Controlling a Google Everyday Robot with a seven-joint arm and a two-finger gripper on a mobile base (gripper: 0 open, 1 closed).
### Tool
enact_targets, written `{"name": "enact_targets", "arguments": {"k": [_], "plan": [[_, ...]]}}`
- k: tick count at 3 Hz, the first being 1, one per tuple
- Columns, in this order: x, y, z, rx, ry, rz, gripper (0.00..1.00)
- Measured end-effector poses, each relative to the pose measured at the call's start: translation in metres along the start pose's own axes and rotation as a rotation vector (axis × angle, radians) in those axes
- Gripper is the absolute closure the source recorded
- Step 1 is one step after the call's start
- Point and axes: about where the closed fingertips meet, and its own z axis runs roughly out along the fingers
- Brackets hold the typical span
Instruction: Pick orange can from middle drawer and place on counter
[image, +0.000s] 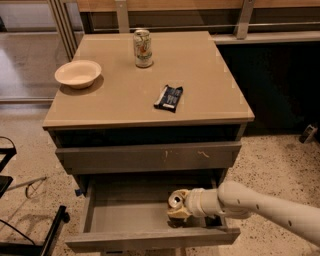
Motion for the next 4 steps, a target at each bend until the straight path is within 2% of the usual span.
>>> {"name": "enact_targets", "arguments": {"k": [1,2,3,4], "plan": [[0.0,0.0,0.0,0.0,0.0,0.0,1.0],[-0.004,0.002,-0.006,-0.024,-0.011,0.005,1.0],[-0.037,0.002,-0.043,-0.05,-0.047,0.02,1.0],[-0.099,0.004,-0.108,-0.061,-0.071,0.002,1.0]]}}
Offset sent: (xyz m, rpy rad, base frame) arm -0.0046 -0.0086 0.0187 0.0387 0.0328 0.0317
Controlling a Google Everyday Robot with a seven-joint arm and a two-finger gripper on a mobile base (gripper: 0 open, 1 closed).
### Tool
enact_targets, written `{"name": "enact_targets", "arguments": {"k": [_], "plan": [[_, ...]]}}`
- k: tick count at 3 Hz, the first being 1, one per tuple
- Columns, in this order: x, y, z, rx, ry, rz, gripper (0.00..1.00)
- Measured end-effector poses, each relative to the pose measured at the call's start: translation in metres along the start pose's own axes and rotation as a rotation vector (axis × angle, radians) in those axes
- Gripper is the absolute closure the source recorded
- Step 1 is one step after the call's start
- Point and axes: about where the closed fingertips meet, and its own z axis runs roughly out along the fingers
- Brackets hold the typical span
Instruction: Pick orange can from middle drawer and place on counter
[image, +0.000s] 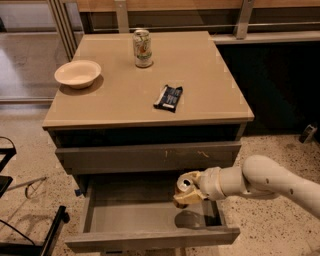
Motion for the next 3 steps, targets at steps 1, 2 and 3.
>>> {"name": "enact_targets", "arguments": {"k": [1,2,3], "plan": [[-0.081,0.0,-0.066,0.026,0.006,-0.038,1.0],[-0.113,0.005,-0.087,0.049,0.036,-0.099,1.0],[-0.113,0.005,-0.086,0.049,0.036,-0.099,1.0]]}}
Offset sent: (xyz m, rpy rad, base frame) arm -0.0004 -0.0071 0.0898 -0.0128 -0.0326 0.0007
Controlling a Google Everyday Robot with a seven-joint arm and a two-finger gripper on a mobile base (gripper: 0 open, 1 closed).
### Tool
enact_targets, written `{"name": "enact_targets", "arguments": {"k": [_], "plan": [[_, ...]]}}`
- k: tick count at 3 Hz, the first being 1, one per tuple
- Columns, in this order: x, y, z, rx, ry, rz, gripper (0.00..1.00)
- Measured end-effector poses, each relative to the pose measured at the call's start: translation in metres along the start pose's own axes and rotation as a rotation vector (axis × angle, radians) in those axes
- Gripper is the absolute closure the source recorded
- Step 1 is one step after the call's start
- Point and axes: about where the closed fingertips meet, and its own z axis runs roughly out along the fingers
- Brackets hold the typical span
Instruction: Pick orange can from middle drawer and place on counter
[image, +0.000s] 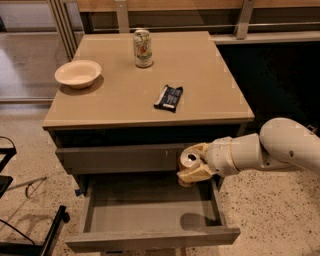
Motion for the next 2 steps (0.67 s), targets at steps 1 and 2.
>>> {"name": "enact_targets", "arguments": {"k": [1,2], "plan": [[-0.011,-0.002,-0.008,-0.008,-0.009,0.001,1.0],[-0.055,-0.016,-0.05,-0.003,-0.022,0.015,1.0]]}}
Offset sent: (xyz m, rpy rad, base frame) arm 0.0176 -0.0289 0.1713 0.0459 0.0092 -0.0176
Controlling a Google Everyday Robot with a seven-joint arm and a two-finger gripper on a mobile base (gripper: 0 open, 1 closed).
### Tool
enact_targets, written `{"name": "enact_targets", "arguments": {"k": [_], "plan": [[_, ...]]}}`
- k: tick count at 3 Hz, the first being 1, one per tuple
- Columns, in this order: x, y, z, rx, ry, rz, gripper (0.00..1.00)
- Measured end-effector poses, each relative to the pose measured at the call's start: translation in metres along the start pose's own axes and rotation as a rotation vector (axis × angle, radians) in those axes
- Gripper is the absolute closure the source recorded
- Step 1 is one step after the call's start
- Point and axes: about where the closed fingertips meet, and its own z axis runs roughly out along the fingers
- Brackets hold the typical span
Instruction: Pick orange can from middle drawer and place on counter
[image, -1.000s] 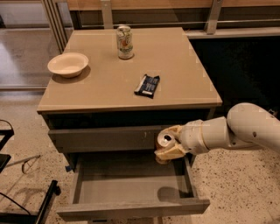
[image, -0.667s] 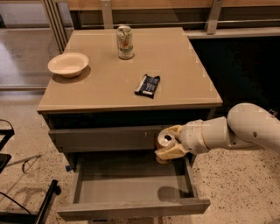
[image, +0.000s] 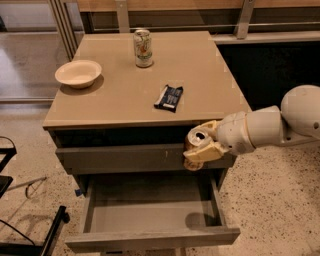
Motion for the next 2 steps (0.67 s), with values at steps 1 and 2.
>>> {"name": "enact_targets", "arguments": {"k": [1,2], "plan": [[-0.061,-0.017,-0.059,0.02,0.016,0.004,1.0],[-0.085,-0.029,-0.085,0.047,-0.001,-0.008,1.0]]}}
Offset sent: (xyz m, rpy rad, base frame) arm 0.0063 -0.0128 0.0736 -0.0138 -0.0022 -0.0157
